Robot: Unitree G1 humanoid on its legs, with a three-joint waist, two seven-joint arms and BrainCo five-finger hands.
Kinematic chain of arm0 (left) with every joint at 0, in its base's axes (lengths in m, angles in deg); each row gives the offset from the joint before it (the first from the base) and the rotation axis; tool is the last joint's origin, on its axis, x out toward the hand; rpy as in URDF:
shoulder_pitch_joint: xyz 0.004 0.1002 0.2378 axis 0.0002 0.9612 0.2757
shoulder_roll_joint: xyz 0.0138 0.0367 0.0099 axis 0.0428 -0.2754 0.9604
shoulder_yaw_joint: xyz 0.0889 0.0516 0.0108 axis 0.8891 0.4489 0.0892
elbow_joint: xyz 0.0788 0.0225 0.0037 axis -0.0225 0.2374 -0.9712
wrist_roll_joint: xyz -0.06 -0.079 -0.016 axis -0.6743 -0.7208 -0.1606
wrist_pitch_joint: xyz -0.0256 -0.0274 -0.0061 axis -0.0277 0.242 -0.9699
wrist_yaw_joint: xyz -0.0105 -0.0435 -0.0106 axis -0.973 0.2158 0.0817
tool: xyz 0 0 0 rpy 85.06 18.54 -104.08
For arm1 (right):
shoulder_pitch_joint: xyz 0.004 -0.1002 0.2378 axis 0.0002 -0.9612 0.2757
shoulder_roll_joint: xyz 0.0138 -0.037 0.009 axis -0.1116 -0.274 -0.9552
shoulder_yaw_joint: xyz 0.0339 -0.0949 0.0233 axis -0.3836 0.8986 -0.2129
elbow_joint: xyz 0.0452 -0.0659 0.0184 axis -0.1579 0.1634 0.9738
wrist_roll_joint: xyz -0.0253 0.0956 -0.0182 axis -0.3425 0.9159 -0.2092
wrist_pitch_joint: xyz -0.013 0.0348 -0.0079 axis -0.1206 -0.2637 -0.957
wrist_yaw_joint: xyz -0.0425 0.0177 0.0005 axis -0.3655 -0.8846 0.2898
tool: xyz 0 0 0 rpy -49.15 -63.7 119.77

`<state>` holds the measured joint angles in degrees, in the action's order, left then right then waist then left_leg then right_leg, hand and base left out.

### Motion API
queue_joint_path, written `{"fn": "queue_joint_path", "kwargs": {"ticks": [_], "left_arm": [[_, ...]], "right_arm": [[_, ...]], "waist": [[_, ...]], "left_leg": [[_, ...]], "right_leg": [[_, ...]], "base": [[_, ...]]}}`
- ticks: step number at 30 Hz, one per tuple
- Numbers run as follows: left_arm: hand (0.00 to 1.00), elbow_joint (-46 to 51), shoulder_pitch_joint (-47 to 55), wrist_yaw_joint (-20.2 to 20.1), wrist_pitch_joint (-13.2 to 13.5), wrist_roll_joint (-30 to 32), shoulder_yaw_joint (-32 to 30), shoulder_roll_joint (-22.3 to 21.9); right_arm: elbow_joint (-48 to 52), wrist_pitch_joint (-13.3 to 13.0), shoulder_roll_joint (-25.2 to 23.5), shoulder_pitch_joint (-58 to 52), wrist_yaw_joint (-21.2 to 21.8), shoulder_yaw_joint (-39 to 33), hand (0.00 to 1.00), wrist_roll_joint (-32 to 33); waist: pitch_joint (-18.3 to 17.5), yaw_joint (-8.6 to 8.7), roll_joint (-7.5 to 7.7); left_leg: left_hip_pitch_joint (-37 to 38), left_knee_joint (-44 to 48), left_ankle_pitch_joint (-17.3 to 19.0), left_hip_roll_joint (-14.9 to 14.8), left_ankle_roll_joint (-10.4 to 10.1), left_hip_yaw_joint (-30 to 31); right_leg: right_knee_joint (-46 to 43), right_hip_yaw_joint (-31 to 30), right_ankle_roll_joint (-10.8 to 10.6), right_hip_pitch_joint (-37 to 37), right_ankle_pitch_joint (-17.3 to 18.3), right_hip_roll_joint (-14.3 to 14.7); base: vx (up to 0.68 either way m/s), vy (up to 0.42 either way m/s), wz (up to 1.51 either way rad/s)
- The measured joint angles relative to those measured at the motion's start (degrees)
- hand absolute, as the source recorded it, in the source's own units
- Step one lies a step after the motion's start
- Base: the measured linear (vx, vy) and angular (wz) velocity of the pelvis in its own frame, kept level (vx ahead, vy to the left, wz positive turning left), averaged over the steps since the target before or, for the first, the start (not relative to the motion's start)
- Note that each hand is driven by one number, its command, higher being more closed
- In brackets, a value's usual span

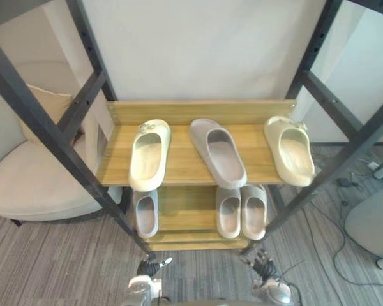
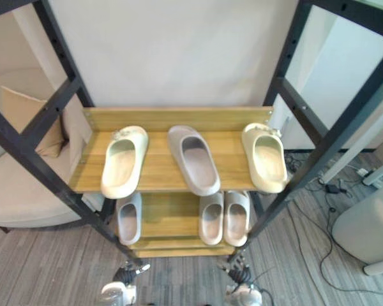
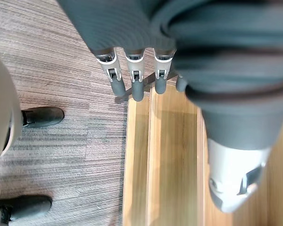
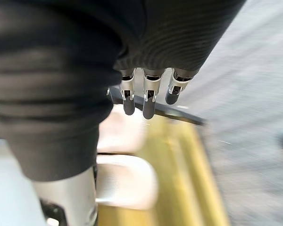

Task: Organize the slippers on the shoe rack

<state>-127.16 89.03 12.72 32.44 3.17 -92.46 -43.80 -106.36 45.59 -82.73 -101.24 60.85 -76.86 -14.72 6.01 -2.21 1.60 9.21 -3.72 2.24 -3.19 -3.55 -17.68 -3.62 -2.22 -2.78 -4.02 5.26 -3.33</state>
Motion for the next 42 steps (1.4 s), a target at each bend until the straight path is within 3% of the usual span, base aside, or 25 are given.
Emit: {"fn": "queue_joint_path", "kwargs": {"ticks": [5,7,10,20,25,32,42], "left_arm": [[0.00,1.4,1.1,0.1,0.0,1.7,1.0,0.2],[0.00,2.5,2.2,0.1,0.0,1.7,2.4,0.2],[0.00,2.8,2.6,0.0,0.0,1.8,4.2,-0.2],[0.00,2.6,2.7,-1.3,0.7,2.4,7.0,-0.8],[0.00,1.0,2.6,-2.4,1.7,2.9,8.8,0.0],[0.00,0.0,2.5,-3.3,2.6,3.3,8.8,2.0],[0.00,-0.5,2.0,-4.2,2.6,3.3,8.7,4.8]], "right_arm": [[19.9,-0.6,-0.3,-8.7,0.3,2.9,0.00,-4.8],[26.7,-1.2,-0.3,-10.8,0.7,4.1,0.00,-5.5],[33.9,-2.6,-0.3,-12.9,1.0,4.1,0.00,-6.8],[45.9,-6.3,1.3,-12.2,3.0,3.9,0.00,-6.9],[47.3,-8.0,6.1,-5.5,3.4,0.8,0.00,-6.8],[46.3,-8.4,12.1,3.4,3.7,-3.5,0.00,-5.5],[34.7,-8.7,19.0,17.1,3.7,-3.5,0.00,-1.1]], "waist": [[-0.3,0.67,0.30],[-0.4,2.06,0.26],[-0.6,2.79,0.03],[-0.8,3.27,-0.37],[-1.3,3.41,-0.80],[-1.7,3.38,-1.13],[-1.0,1.96,-0.12]], "left_leg": [[0.1,0.7,1.0,0.3,0.2,-2.1],[-0.3,2.3,2.2,0.3,0.4,-2.9],[-1.1,5.4,4.1,0.0,0.6,-3.8],[-3.4,9.7,6.9,0.1,1.4,-2.2],[-5.0,9.7,7.1,1.6,1.7,1.2],[-6.1,8.7,5.8,3.2,3.7,5.6],[-6.6,5.3,2.3,4.3,3.9,10.1]], "right_leg": [[0.9,-2.1,-0.6,0.2,-1.0,-0.3],[0.8,-2.4,-0.8,0.3,-1.2,-0.5],[0.8,-3.4,-1.0,0.2,-1.4,-0.6],[0.7,-3.2,-1.6,0.1,-1.7,-1.3],[0.7,-2.8,-2.4,0.7,-2.2,-2.1],[0.7,-1.8,-2.8,1.0,-2.6,-2.9],[1.3,0.9,-2.0,1.1,-3.3,-3.0]], "base": [[-0.01,0.033,-0.22],[0.03,0.027,-0.23],[0.05,0.022,-0.20],[0.00,0.009,0.04],[-0.03,0.027,0.18],[-0.01,0.012,0.18],[-0.02,-0.021,0.20]]}}
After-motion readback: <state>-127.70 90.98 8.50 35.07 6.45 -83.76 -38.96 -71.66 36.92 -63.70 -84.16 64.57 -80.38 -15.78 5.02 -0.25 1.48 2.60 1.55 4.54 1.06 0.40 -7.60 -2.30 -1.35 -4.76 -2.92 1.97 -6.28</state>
